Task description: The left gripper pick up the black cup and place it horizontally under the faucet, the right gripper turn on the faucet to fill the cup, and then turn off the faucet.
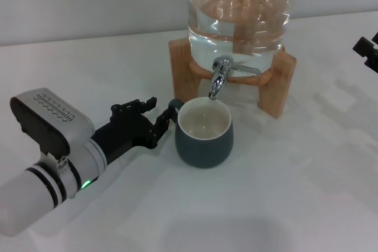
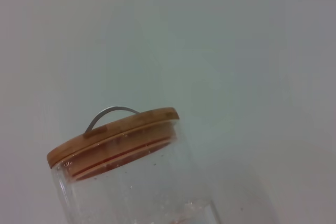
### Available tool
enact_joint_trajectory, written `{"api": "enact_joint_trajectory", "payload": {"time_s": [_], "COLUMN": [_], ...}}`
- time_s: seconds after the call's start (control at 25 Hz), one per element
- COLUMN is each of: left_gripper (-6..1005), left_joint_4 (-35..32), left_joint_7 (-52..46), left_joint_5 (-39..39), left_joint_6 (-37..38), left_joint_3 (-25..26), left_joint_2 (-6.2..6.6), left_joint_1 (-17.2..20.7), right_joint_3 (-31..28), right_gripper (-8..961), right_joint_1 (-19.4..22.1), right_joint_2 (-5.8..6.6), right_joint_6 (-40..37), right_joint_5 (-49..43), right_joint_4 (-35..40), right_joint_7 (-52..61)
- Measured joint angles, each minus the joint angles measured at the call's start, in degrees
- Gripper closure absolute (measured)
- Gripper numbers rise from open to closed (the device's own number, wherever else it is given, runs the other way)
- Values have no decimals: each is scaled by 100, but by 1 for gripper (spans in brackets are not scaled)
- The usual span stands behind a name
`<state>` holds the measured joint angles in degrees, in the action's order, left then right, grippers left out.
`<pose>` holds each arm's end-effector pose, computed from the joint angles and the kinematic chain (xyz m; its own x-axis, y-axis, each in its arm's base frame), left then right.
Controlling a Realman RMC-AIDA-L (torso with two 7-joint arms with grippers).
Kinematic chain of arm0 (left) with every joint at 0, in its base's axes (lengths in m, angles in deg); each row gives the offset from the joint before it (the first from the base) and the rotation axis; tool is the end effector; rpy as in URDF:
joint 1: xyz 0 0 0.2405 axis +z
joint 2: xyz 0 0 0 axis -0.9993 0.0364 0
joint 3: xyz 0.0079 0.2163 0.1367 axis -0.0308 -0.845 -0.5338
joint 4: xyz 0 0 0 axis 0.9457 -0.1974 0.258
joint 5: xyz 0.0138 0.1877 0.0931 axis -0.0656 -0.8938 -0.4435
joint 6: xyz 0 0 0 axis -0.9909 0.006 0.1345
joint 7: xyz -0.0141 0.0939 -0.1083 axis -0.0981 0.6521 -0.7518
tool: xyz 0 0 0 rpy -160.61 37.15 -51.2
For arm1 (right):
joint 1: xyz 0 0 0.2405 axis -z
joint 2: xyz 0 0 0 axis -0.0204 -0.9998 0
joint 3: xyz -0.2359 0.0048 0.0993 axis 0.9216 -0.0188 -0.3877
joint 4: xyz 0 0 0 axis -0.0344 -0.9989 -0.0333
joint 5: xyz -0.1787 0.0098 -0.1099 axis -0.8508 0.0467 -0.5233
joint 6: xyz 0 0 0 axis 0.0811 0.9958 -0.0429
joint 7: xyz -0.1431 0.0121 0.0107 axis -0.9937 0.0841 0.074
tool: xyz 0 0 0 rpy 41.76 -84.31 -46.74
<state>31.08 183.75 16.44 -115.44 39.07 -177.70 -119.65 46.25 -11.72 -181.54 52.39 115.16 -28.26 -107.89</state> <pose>-0.2283 0.3457 -0.1271 0.8522 0.1691 0.4951 0.4371 -0.7502 -0.4961 0.3415 0.2689 0.0808 0.3808 -0.0300 -0.9242 -0.7912 -0.5278 -0.3089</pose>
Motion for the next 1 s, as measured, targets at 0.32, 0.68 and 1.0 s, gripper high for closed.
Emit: {"api": "enact_joint_trajectory", "payload": {"time_s": [0.32, 0.68, 1.0], "left_gripper": [612, 611, 610], "left_joint_4": [1, 0, 12], "left_joint_7": [31, 46, 48], "left_joint_5": [-18, -2, 19], "left_joint_6": [35, 8, -12], "left_joint_3": [-22, -2, -7], "left_joint_2": [2, 8, 9], "left_joint_1": [-15, -10, 19], "right_joint_3": [2, 2, 2], "right_gripper": [111, 112, 111], "right_joint_1": [-9, -9, -22], "right_joint_2": [-27, -19, 2], "right_joint_6": [4, -27, -35], "right_joint_5": [2, 25, 30], "right_joint_4": [10, -3, -9], "right_joint_7": [-12, -30, -30]}}
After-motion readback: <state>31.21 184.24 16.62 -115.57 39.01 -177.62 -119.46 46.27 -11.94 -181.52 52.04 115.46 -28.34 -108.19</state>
